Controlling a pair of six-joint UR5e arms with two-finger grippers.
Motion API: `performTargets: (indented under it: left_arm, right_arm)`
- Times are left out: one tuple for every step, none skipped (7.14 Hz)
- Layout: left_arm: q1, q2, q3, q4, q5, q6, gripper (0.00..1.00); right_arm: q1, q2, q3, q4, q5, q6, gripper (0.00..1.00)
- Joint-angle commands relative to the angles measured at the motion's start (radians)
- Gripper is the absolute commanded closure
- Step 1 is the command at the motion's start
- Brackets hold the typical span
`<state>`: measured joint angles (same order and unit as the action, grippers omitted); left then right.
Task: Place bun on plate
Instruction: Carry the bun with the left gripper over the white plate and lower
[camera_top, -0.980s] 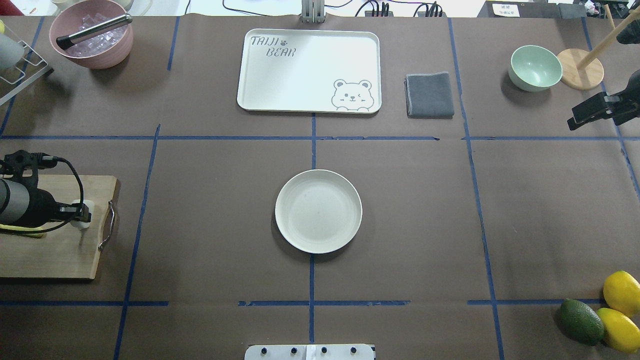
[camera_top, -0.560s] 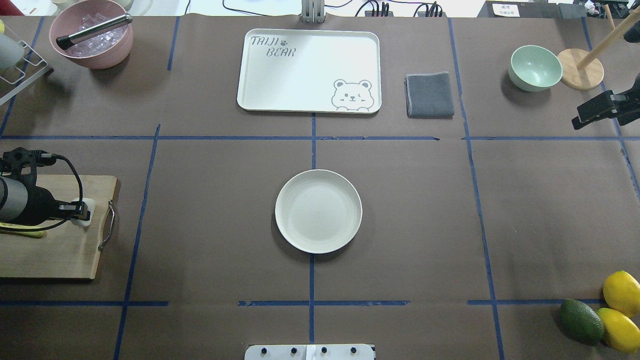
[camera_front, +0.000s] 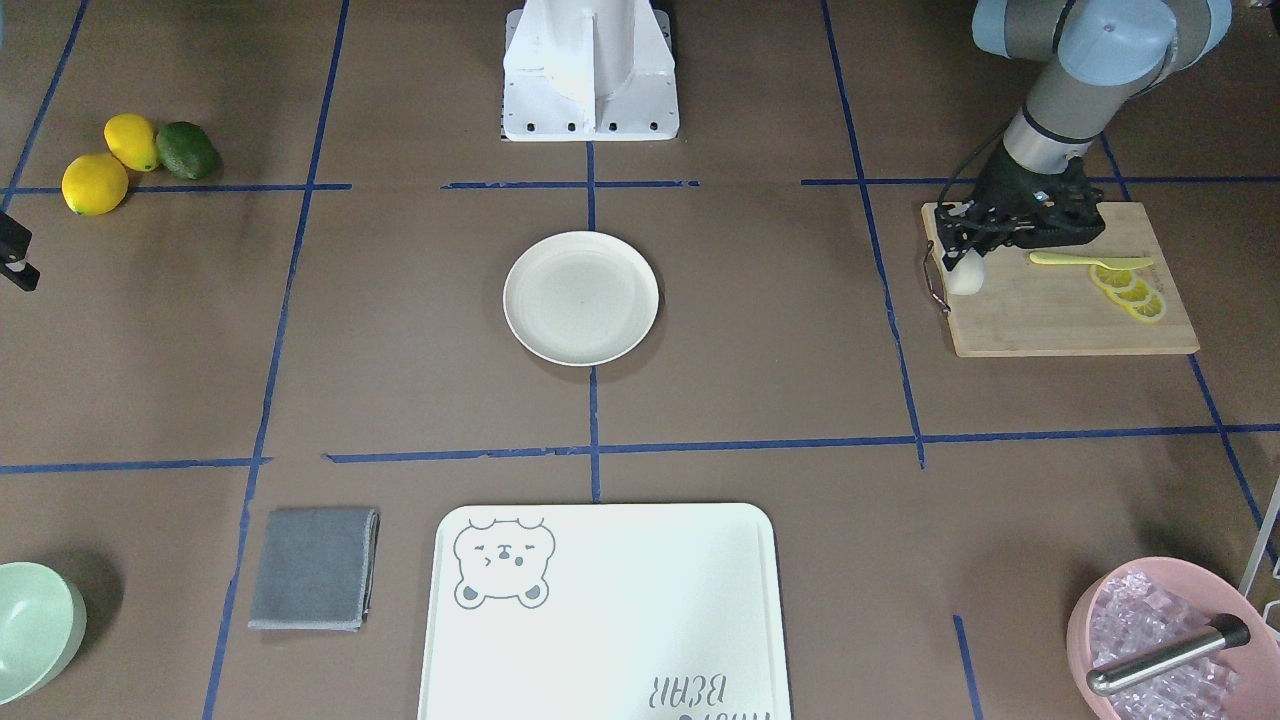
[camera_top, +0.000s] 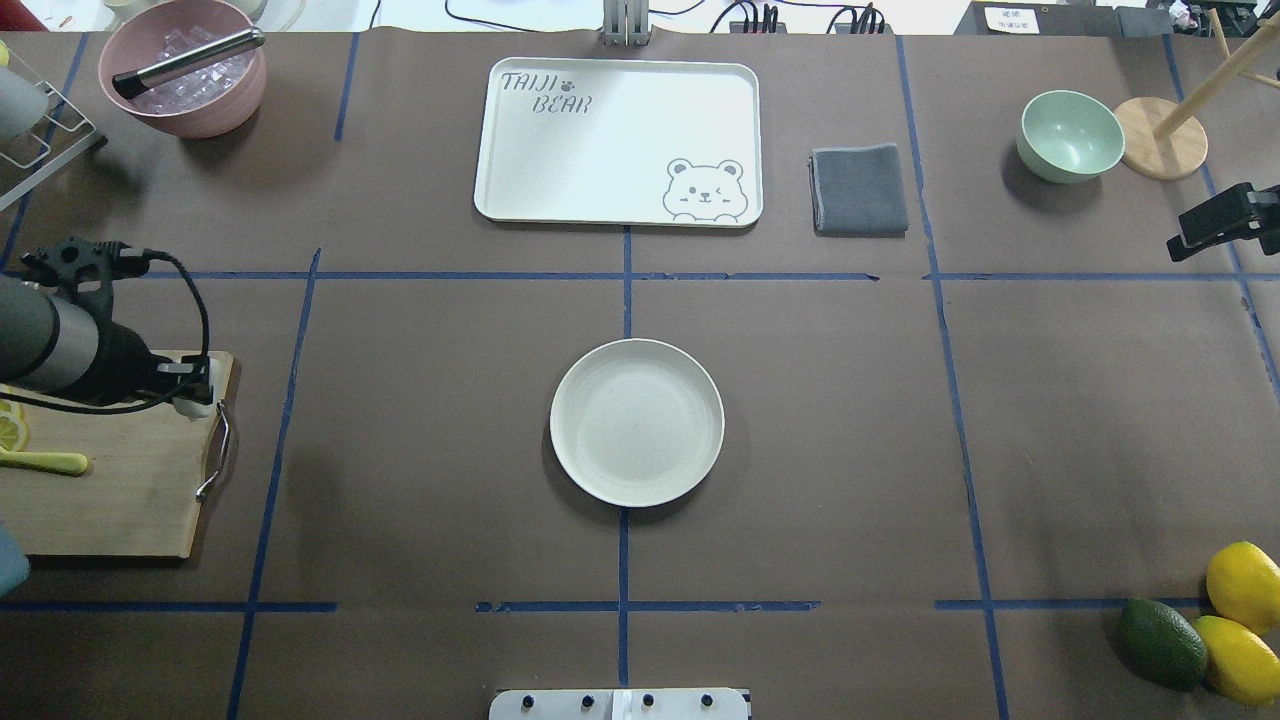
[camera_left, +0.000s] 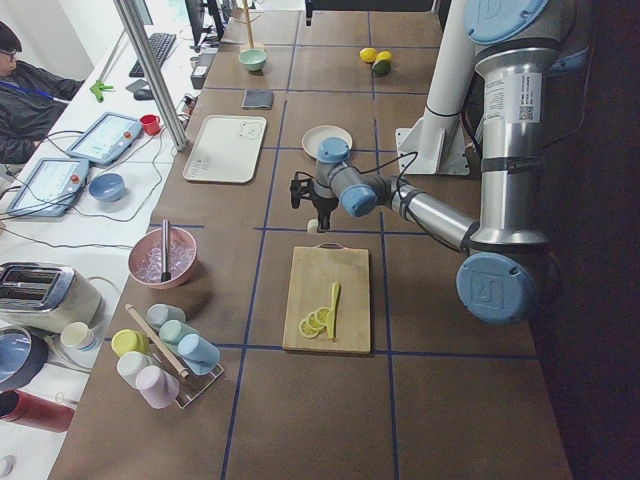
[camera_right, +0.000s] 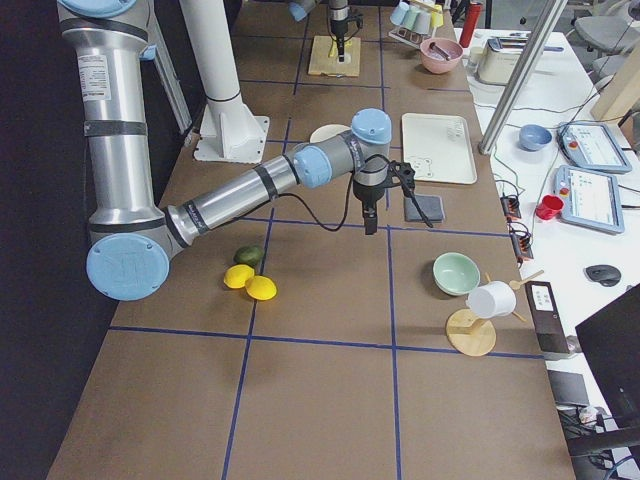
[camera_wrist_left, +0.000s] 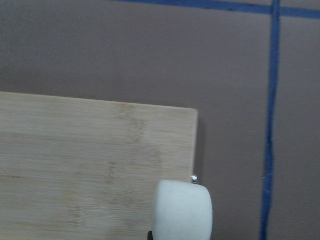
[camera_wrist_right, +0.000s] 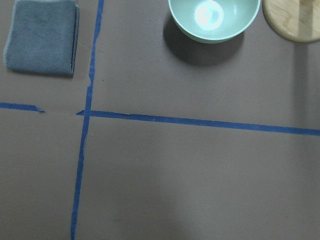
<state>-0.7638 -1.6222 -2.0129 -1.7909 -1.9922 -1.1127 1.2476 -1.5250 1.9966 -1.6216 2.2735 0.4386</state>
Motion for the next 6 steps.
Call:
performTargets:
  left_arm:
    - [0.044,-0.32,-0.004,0.337,0.007,-0.054,0.67]
    - [0.119,-0.412,0.041,0.363,0.015,-0.146,0.67]
    - [0.161,-0.506,0.112,0.358,0.068,-0.215,0.67]
    - [0.211,-0.606,0.19,0.357,0.099,-0.276,0.67]
    - [0.256,-0.696,0.274,0.355,0.14,-0.303,0.67]
    - [0.288,-0.746,0.326,0.337,0.182,-0.315,0.67]
  right_arm:
    - [0.053,-0.053,-0.005,0.0,-0.005,-0.113,0.0]
    - [0.097,-0.082,-0.012,0.0,-0.006,-0.177,0.0]
    - [0.143,-0.104,-0.036,0.0,-0.005,-0.234,0.0]
    - [0.192,-0.119,-0.074,0.0,-0.002,-0.32,0.0]
    - [0.228,-0.129,-0.109,0.0,0.006,-0.372,0.0]
    - [0.245,-0.138,-0.137,0.021,0.033,-0.388,0.0]
